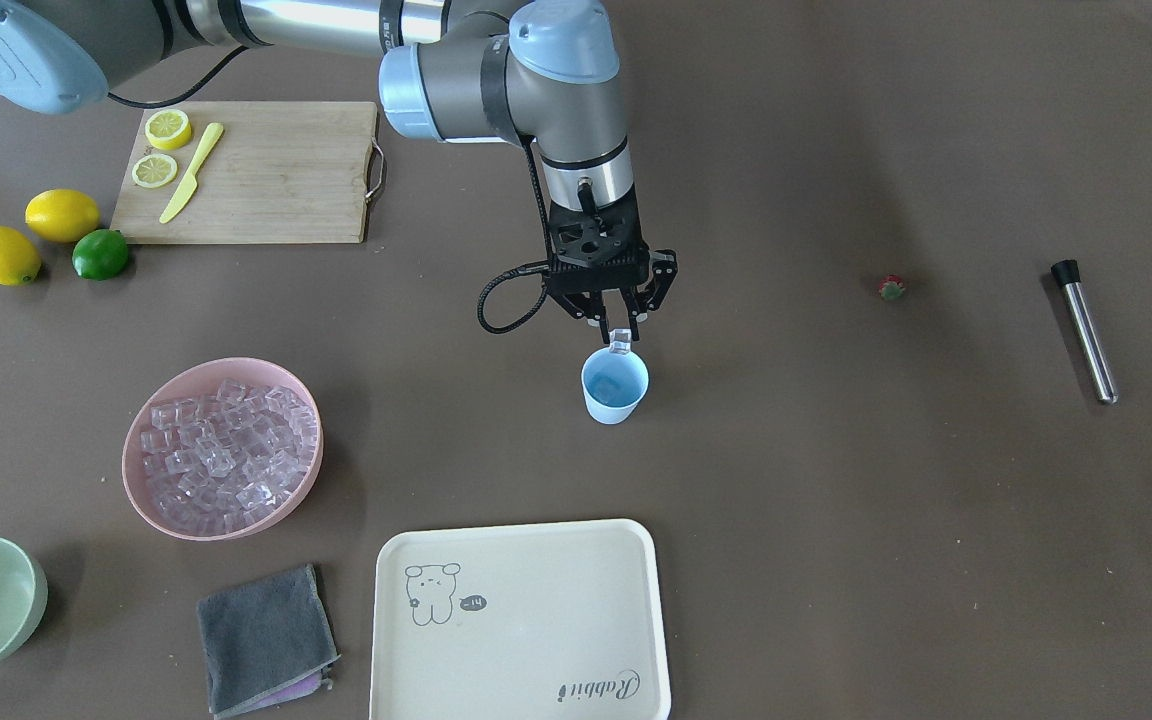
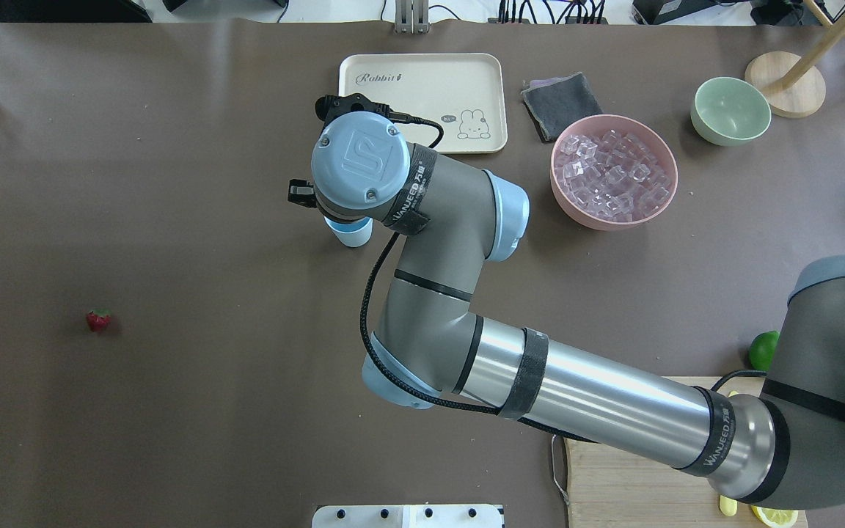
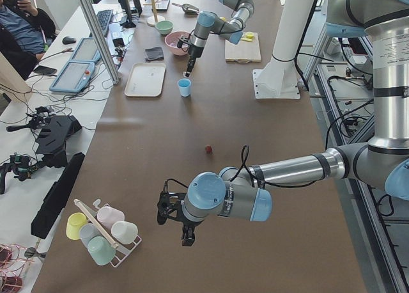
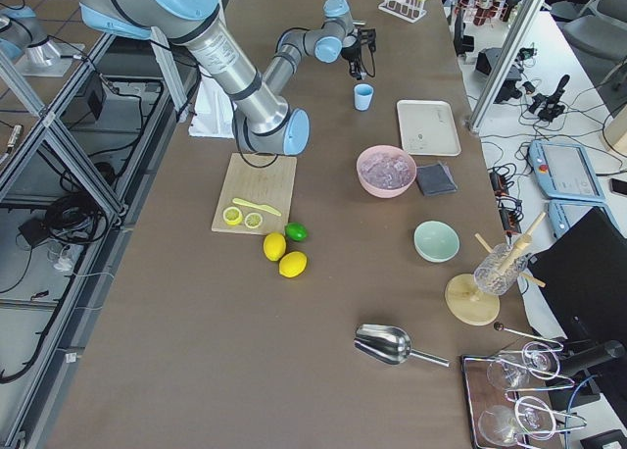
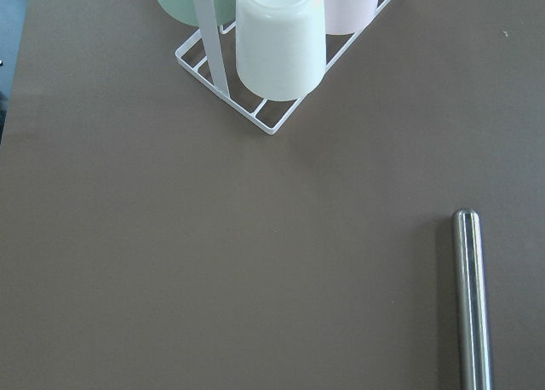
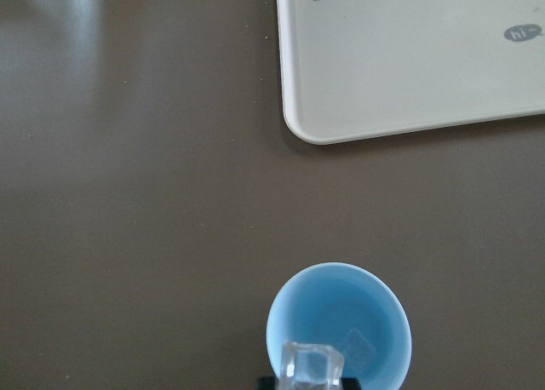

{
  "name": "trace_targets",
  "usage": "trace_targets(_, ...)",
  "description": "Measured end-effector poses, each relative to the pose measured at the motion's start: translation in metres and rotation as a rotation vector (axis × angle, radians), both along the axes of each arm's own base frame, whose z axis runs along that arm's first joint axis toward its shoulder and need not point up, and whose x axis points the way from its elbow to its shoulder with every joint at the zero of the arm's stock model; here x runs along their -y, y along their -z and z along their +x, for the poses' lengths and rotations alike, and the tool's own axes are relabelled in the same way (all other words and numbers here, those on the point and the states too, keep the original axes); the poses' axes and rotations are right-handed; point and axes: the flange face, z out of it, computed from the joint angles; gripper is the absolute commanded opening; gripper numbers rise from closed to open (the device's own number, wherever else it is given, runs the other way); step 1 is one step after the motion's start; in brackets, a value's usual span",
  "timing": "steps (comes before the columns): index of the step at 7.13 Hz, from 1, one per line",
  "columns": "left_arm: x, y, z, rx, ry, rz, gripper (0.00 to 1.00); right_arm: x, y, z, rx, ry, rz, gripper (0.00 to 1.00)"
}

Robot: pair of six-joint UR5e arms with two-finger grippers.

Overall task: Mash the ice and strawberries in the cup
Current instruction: 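Carry the ice cube with the right gripper over the light-blue cup, then release the ice cube into the cup and return toward the bowl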

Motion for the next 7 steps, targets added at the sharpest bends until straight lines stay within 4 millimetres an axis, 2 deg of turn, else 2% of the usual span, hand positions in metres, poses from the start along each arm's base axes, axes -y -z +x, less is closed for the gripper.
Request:
trace_targets(1, 0.0, 0.0, 0.0, 0.0, 0.0, 0.001, 0.98, 0.0, -0.001, -0.006, 0.006, -0.004, 0.008, 0.36)
trace_targets(3, 0.0, 0.0, 0.0, 0.001, -0.001, 0.002, 0.98, 0.003, -0.014, -0.014, -0.009, -0.014, 0.014, 0.37)
trace_targets(4, 0.0, -0.001, 0.0, 0.001, -0.002, 0.0, 0.98, 0.004, -0.016, -0.015, -0.013, -0.016, 0.016, 0.5)
trace_targets(5, -0.001, -0.001, 0.0, 0.001, -0.002, -0.001, 0.98, 0.004, -0.016, -0.015, -0.013, -0.017, 0.017, 0.79)
trace_targets(7, -0.001, -0.001, 0.0, 0.001, -0.002, -0.001, 0.98, 0.008, -0.017, -0.009, -0.015, -0.013, 0.024, 0.79)
